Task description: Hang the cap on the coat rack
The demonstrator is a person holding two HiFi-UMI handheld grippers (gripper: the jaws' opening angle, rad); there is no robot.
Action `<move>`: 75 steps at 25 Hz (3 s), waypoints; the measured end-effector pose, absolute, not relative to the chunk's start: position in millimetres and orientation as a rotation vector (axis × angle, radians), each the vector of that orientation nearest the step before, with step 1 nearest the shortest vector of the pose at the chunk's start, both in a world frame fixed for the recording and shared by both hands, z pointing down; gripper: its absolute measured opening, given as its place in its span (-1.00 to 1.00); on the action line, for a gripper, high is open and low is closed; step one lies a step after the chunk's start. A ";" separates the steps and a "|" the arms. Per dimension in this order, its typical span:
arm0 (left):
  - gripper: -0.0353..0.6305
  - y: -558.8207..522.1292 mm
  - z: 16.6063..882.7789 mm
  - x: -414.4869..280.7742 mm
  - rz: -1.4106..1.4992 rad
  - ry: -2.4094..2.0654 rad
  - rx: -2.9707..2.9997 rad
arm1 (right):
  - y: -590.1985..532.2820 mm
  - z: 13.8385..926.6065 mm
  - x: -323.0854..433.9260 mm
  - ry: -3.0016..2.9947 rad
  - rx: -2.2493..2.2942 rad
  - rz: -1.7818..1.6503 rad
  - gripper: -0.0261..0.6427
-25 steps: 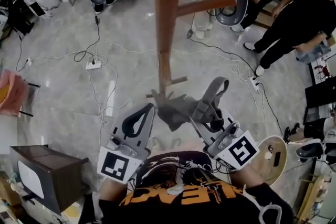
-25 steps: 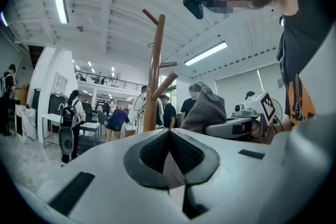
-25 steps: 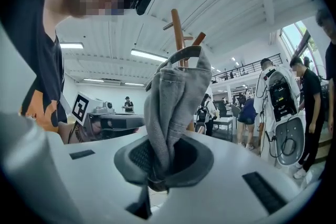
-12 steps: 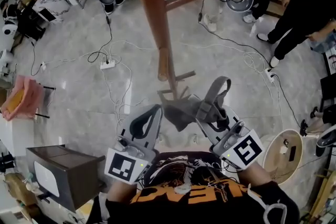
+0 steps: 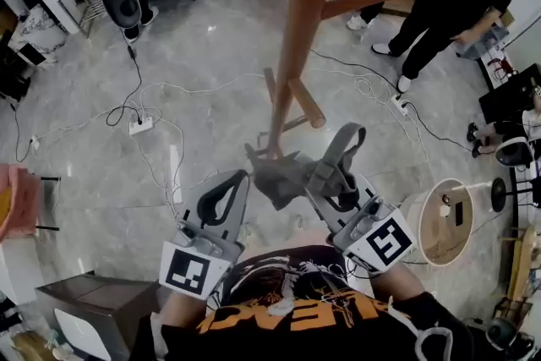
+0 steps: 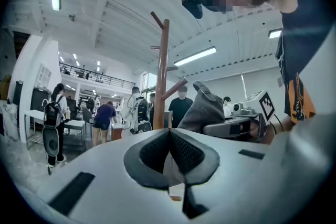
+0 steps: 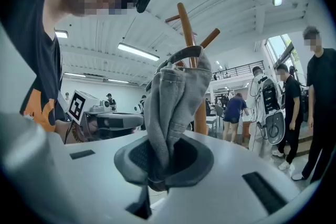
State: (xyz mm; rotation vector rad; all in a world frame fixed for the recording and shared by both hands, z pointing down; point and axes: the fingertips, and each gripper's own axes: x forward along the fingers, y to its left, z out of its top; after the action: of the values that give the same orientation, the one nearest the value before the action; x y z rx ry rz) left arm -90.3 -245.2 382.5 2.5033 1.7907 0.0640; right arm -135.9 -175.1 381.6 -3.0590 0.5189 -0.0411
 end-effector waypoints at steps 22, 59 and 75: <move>-0.82 -239.3 365.7 -81.6 -0.019 1.761 2.554 | -181.7 354.8 -123.1 0.657 -3.096 -0.011 -0.80; -0.82 -261.3 367.4 -84.9 -0.009 1.642 2.628 | -169.5 429.1 -62.6 0.741 -3.054 -0.127 -0.77; -0.82 -242.7 365.9 -83.9 -0.021 1.731 2.587 | -145.3 414.1 -98.3 0.621 -3.109 -0.074 -0.17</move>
State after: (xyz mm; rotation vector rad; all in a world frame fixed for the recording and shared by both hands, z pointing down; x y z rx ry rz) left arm -83.9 -242.7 365.9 2.5871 1.7314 -0.0208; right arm -98.3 -145.3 414.1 -3.1091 0.6211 -0.0739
